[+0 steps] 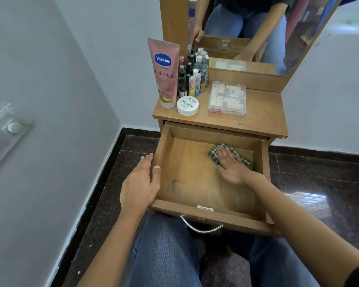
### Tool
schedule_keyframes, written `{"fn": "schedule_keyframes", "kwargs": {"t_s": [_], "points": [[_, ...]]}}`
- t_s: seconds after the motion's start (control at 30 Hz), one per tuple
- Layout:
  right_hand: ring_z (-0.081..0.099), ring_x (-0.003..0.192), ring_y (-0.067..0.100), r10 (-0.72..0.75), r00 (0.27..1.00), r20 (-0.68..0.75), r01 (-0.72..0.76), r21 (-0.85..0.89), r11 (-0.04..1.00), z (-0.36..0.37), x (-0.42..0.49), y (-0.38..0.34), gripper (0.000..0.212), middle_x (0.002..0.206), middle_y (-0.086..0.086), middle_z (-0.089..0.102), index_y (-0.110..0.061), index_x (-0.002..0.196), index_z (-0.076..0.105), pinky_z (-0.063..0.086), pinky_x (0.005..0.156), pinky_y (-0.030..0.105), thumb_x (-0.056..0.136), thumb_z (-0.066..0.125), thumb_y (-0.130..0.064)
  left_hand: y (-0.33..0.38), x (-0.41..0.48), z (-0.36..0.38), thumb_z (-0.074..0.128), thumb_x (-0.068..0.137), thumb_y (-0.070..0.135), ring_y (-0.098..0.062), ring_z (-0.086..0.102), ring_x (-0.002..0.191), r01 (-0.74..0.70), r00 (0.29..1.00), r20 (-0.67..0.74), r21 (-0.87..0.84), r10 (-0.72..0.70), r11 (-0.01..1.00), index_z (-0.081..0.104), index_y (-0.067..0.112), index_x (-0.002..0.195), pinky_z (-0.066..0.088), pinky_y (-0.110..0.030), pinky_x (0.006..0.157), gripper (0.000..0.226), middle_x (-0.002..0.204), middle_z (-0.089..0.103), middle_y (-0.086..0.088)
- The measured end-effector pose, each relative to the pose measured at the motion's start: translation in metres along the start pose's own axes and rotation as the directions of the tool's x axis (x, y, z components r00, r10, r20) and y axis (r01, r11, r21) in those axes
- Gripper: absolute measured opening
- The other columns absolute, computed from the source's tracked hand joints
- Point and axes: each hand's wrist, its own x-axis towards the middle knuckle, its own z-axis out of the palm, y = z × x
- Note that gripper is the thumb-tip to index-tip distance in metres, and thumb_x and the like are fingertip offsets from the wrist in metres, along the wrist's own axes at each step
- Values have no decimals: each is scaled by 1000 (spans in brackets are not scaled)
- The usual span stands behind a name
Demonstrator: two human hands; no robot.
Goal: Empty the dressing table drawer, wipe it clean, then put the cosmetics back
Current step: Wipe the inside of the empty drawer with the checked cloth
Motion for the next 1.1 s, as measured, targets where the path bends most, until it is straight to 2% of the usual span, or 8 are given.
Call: {"fn": "schedule_keyframes", "kwargs": {"t_s": [0.37,0.53,0.7,0.83,0.93,1.1], "points": [[-23,143,12,-224,971,79,232,-119,965,-11,35,-37,61,156,-1,-24,-17,149,-19,-15,115,34,104,19,-32,-1,1,-1,42,99,32,-16,50,129,3,1000,2,-39,-3,999,43,27,144,49,-43,96,45,149,43,3],[-24,142,11,-304,946,115,319,-150,936,-14,59,-69,61,156,-1,-25,-18,149,-19,-16,115,35,104,18,-34,-2,3,1,41,100,31,-14,44,134,-8,1000,-4,-24,8,1000,44,26,144,44,-36,100,45,149,44,2],[-22,143,11,-348,928,130,368,-183,912,-18,73,-88,60,157,-2,-24,-18,150,-17,-16,114,35,104,18,-34,-3,3,3,41,100,29,-13,44,134,-14,1000,-7,-36,14,999,45,26,143,44,-37,102,44,148,45,2],[-22,144,12,-366,923,115,383,-202,902,-14,69,-91,60,157,-1,-21,-17,151,-15,-16,114,35,104,19,-33,-3,1,4,40,100,29,-19,58,118,1,999,-40,-50,-3,999,46,28,142,50,-42,94,43,143,51,4],[-22,144,13,-402,907,127,421,-216,881,-7,63,-92,59,158,0,-19,-16,151,-13,-17,113,34,104,18,-32,-1,1,5,39,99,32,-20,61,113,3,999,-47,-70,-6,998,47,29,141,51,-43,92,43,140,54,4],[-23,142,14,-505,837,211,543,-196,817,12,33,-98,61,157,0,-20,-17,150,-14,-18,111,33,104,22,-30,-1,3,5,32,93,43,-26,64,104,46,998,-29,-98,-49,994,48,33,140,53,-44,87,50,132,61,2]]}}
